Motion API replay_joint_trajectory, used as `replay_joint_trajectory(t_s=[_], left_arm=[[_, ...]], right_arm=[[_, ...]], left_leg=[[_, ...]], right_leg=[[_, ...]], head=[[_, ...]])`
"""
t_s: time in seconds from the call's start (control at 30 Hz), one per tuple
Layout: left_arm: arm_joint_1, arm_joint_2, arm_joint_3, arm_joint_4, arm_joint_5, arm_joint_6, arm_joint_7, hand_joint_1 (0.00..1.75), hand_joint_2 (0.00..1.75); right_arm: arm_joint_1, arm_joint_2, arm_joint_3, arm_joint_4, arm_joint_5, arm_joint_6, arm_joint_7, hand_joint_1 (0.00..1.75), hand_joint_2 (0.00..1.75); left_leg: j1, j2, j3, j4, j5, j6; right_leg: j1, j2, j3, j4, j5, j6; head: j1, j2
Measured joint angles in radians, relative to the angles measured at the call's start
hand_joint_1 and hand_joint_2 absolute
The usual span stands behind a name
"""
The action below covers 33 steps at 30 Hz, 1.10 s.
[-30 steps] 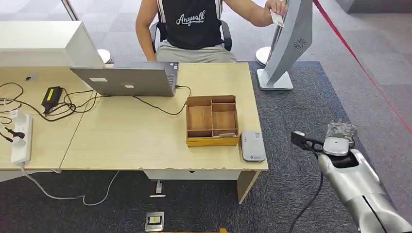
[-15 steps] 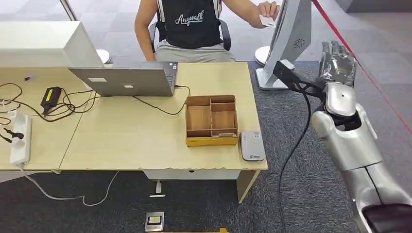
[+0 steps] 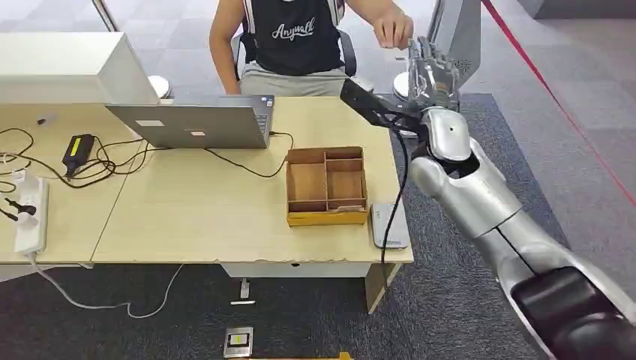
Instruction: Pass the card to the sensor for recognition and then transmit it.
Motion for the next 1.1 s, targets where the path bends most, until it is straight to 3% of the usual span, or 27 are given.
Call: replay_joint_trajectory(t_s=[0.3,0.57,0.6,0.63,0.83,1.1], left_arm=[[0.007,0.002,-0.01,-0.001,0.003,0.01,-0.003,0.0,1.75],[0.019,0.003,-0.01,-0.001,0.001,0.01,0.001,0.0,1.75],[0.02,0.003,-0.01,-0.001,0.001,0.01,0.001,0.0,1.75],[0.019,0.003,-0.011,-0.001,0.001,0.01,0.001,0.0,1.75],[0.02,0.003,-0.016,-0.001,0.0,0.01,0.001,0.0,1.75],[0.02,0.003,-0.017,-0.001,0.0,0.008,0.0,0.0,1.75]], right_arm=[[-0.071,0.158,0.17,0.219,-0.053,-0.103,-0.059,0.0,1.75],[-0.072,0.191,0.229,0.316,-0.061,-0.137,-0.048,0.0,1.75],[-0.072,0.191,0.234,0.321,-0.062,-0.139,-0.047,0.33,1.75],[-0.072,0.191,0.24,0.327,-0.063,-0.142,-0.046,1.75,1.75],[-0.072,0.19,0.264,0.356,-0.06,-0.188,-0.028,1.75,1.75],[-0.074,0.186,0.286,0.38,-0.058,-0.197,-0.026,1.75,1.75]], left_leg=[[0.001,0.0,0.0,0.0,0.0,0.0],[0.001,0.0,0.0,0.0,0.0,0.0],[0.001,0.0,0.001,0.0,0.0,0.0],[0.001,0.0,0.001,0.0,0.0,0.0],[0.001,0.002,0.001,0.0,0.0,0.0],[0.001,0.002,0.001,0.0,0.0,0.0]], right_leg=[[0.001,0.0,0.0,0.0,0.0,0.0],[0.001,0.0,-0.001,-0.001,0.0,0.0],[0.001,0.0,-0.001,-0.001,0.0,0.0],[0.001,0.0,-0.001,-0.001,0.0,0.0],[0.001,0.001,-0.001,-0.001,0.0,-0.001],[0.001,0.002,-0.001,-0.001,0.0,-0.001]], head=[[0.0,0.0],[0.0,0.0],[0.0,0.0],[0.0,0.0],[0.0,0.0],[0.0,0.0]])
